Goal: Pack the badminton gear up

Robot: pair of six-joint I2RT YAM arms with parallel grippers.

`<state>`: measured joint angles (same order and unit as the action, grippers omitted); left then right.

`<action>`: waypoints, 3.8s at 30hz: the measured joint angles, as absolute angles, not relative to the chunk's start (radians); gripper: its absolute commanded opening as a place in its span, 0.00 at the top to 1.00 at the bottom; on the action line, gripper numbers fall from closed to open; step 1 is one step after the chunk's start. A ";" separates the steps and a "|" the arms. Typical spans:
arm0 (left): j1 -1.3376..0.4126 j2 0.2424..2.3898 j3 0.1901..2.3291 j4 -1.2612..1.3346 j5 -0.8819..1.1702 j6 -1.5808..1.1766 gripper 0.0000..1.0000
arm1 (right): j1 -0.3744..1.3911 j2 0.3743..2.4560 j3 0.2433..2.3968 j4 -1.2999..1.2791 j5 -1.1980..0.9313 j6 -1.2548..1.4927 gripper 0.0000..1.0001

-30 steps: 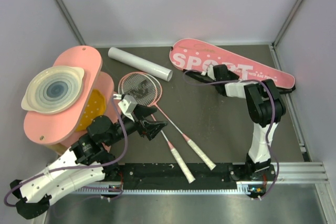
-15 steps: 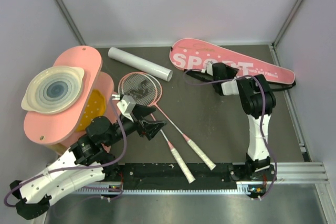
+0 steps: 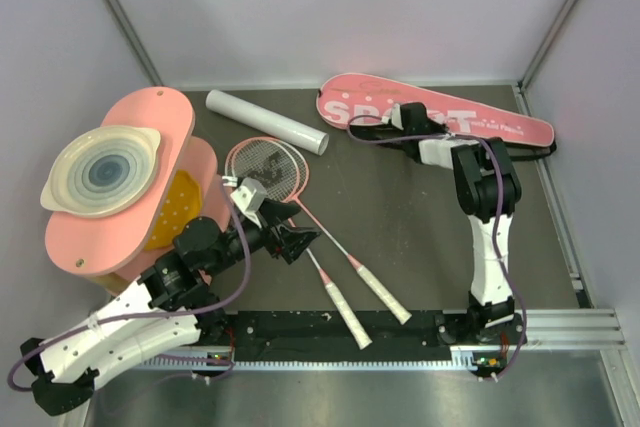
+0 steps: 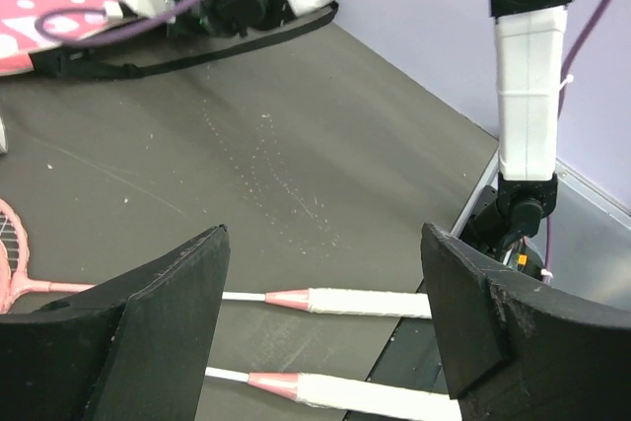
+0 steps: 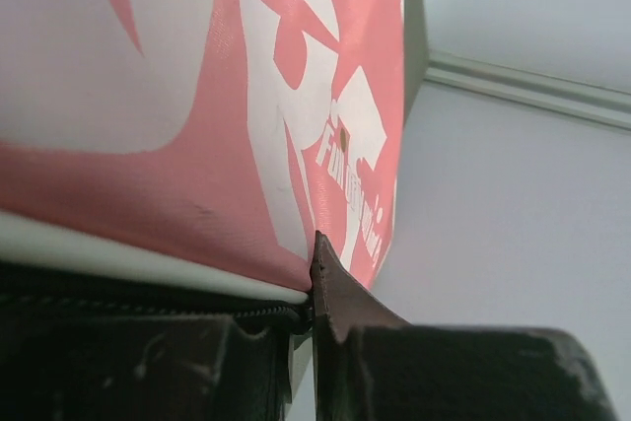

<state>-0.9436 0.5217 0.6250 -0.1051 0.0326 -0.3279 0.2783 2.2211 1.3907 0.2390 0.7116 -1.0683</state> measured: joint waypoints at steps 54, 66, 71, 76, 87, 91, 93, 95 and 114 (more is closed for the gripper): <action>-0.937 0.902 1.351 -0.437 -0.035 -0.352 0.26 | 0.547 1.439 1.598 -0.423 -0.485 0.791 1.00; -0.936 0.920 1.087 -0.547 -0.208 -0.264 0.44 | 0.652 1.438 1.003 0.146 -0.555 0.934 1.00; -0.936 0.972 0.964 -0.510 -0.235 -0.299 0.41 | 0.652 1.439 0.884 0.320 -0.578 1.007 1.00; -0.936 0.997 0.906 -0.469 -0.234 -0.308 0.45 | 0.652 1.439 0.840 0.379 -0.593 1.018 1.00; -0.936 0.981 0.896 -0.431 -0.229 -0.311 0.24 | 0.652 1.438 0.809 0.395 -0.608 0.987 1.00; -0.936 0.905 0.876 -0.421 -0.238 -0.315 0.41 | 0.652 1.438 0.809 0.395 -0.613 0.979 1.00; -0.936 0.877 0.870 -0.416 -0.249 -0.315 0.43 | 0.652 1.438 0.805 0.397 -0.616 0.979 1.00; -0.936 0.873 0.868 -0.407 -0.256 -0.312 0.45 | 0.652 1.438 0.805 0.396 -0.619 0.979 1.00; -0.939 0.990 0.815 -0.343 -0.247 -0.310 1.00 | 0.652 1.435 0.793 0.364 -0.575 0.993 0.71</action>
